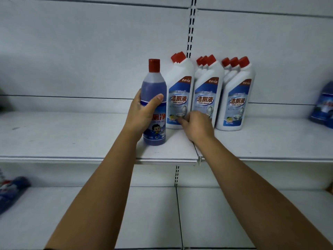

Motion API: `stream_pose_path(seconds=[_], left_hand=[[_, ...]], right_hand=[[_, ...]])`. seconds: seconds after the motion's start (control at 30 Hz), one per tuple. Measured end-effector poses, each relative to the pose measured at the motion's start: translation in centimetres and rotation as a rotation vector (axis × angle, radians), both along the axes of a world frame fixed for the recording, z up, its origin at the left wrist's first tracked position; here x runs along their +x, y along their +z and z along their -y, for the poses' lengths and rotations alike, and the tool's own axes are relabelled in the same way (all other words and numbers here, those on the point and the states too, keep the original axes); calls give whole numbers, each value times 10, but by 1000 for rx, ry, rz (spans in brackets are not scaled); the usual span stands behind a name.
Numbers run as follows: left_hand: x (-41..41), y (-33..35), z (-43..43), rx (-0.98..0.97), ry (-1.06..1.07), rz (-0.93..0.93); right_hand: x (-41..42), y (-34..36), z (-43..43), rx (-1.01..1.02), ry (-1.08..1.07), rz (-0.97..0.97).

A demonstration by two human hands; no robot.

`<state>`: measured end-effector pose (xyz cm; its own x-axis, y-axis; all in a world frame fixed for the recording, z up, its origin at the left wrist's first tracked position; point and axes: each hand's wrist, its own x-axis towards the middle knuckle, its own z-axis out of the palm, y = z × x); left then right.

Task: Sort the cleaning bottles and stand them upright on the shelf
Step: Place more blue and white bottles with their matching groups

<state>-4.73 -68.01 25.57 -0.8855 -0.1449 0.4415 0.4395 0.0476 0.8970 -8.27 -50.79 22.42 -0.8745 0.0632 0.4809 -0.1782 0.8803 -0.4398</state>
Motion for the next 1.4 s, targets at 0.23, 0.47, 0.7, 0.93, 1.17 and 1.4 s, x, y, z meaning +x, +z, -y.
stream_pose_path(seconds=[0.23,0.47,0.7,0.93,1.17,1.4], left_hand=[[10,1,-13,60,-42,-7],[19,1,-71,49,-149,-24],[12,6,-149,8,-238,24],[-7,8,-250,-46,-284,28],[-17,9,-374,-21,-282,49],[-24,9,-482,-64,-257,36]], right_hand=[[24,-6,-53,247,266,331],[40,-11,-108,241,120,312],[43,-12,-194,213,-11,350],[37,-12,-290,203,-9,360],[32,-9,-405,256,37,362],[26,-13,-528,257,-23,357]])
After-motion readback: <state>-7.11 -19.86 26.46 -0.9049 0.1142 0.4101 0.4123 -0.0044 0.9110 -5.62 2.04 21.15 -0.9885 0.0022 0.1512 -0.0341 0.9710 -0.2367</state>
